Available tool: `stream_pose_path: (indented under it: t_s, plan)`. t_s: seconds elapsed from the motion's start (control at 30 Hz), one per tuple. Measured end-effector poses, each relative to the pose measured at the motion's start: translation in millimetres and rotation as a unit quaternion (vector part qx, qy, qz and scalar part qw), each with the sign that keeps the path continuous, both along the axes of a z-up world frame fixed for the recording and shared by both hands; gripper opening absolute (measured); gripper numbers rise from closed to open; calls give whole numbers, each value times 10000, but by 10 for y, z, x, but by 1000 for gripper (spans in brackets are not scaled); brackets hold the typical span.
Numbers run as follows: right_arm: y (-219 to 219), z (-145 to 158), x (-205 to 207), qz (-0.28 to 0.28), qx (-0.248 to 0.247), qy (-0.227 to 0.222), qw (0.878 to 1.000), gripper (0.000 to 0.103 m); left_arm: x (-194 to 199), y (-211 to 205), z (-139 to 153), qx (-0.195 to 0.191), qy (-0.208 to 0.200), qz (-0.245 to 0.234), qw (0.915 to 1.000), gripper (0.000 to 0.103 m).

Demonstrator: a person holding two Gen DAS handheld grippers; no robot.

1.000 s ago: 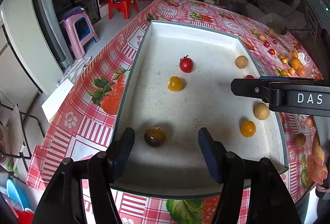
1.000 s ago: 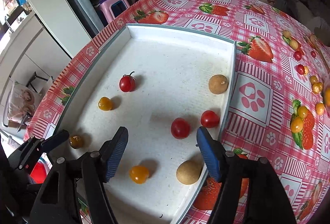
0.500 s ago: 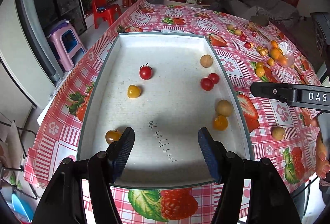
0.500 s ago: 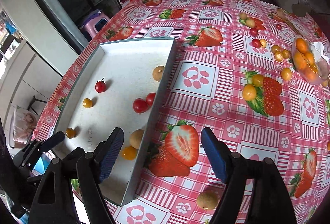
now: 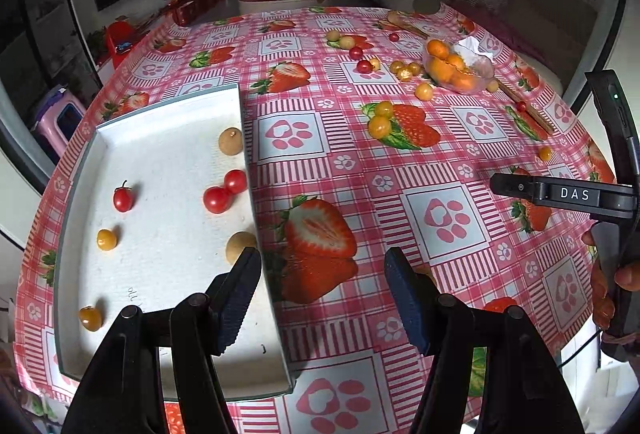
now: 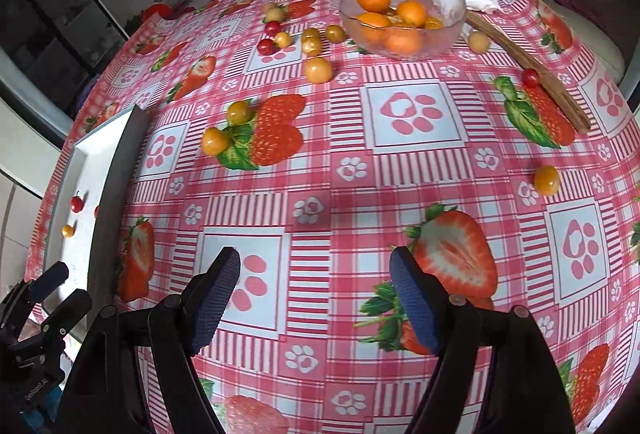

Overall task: Organize fruits
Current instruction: 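Move both open tools back over the tablecloth toward yellow cherry tomatoes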

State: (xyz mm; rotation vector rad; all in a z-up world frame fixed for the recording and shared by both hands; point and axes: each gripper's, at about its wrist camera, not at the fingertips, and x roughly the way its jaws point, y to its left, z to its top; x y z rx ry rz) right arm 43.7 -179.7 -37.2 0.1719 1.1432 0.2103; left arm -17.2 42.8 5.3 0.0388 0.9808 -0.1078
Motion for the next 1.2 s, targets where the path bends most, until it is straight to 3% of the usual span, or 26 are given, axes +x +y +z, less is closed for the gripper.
stream_pose_path:
  t_s: [0.2, 0.53, 0.83, 1.2]
  plan:
    - [-669, -64, -39, -676, -167, -32, 9976, 80, 179, -432, -45, 89, 154, -313, 9994, 65]
    - [-1218, -46, -82, -1033, -378, -277, 9935, 80, 545, -755, -43, 199, 279, -396, 9986, 65]
    - [-1374, -99, -27, -1118, -376, -303, 9926, 80, 921, -738, -155, 114, 464, -172, 9987, 65]
    - [-1214, -130, 248, -946, -616, -418, 9927, 80, 1460, -557, -474, -68, 683, 364, 9970, 65]
